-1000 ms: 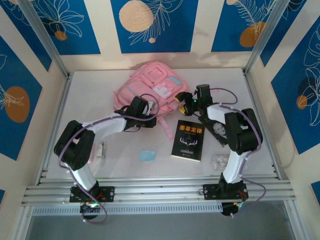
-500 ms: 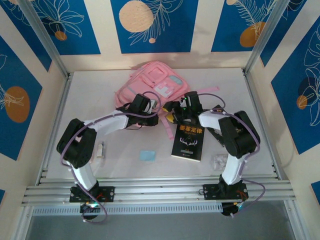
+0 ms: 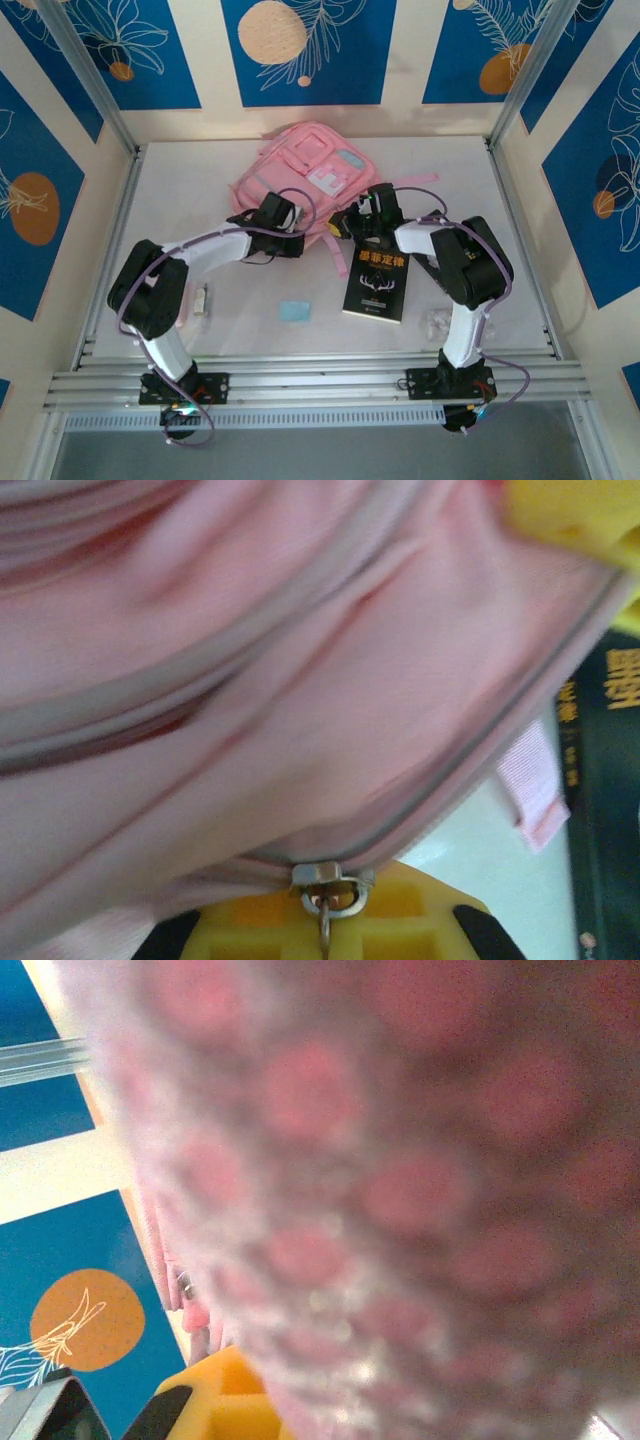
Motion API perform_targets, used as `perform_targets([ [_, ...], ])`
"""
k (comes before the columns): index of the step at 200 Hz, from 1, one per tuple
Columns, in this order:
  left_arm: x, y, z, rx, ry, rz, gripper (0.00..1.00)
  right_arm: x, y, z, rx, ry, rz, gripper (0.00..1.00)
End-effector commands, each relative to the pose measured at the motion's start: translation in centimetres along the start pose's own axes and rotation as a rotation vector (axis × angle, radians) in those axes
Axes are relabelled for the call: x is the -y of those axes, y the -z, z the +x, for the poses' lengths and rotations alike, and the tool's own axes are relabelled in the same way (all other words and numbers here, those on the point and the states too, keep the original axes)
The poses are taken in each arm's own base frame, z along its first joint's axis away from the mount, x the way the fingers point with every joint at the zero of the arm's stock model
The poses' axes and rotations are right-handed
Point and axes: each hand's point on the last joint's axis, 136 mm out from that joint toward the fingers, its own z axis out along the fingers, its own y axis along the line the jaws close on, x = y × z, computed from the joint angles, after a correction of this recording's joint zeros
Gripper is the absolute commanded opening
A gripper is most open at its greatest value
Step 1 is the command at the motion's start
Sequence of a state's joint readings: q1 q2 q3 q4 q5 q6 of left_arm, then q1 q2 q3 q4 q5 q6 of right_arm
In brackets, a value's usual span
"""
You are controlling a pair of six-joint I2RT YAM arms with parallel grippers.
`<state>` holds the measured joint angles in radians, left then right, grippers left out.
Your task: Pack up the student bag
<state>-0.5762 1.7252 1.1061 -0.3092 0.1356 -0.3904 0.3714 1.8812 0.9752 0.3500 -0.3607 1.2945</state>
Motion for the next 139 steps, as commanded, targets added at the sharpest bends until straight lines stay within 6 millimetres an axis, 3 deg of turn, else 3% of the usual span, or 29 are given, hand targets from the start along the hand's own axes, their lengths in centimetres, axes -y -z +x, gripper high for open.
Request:
perform_targets([
  [1,-5.9,2.4,3.9,-0.138,0.042,-0.181,0.00,-0.7,2.5,-4.1,0.150,0.062,0.010,0.00],
  [44,-10.1,5.8,3.2,-0.100,0.079,-0.287,0.00,-0.2,3.0,-5.8,0.184,0.131,0.065,0.00],
  [65,-10.5,6.4,2.8,-0.080,0.083,-0.278,0.00,-0.1,3.7,-7.3,0.221,0.151,0.095,0.00],
  [82,-8.9,6.0,2.7,-0.079,0.086,-0.196,0.00,-0.7,3.9,-8.7,0.239,0.181,0.089,0.00],
  [121,-2.4,4.7,3.2,-0.077,0.054,-0.047,0.00,-2.6,3.6,-11.7,0.239,0.228,0.105,0.00],
  [132,-0.3,4.3,2.9,-0.062,0.063,0.012,0.00,-3.3,4.0,-11.8,0.231,0.215,0.093,0.16],
  [139,0.8,4.1,2.6,-0.051,0.075,0.045,0.00,-3.7,4.4,-11.7,0.237,0.218,0.082,0.34],
])
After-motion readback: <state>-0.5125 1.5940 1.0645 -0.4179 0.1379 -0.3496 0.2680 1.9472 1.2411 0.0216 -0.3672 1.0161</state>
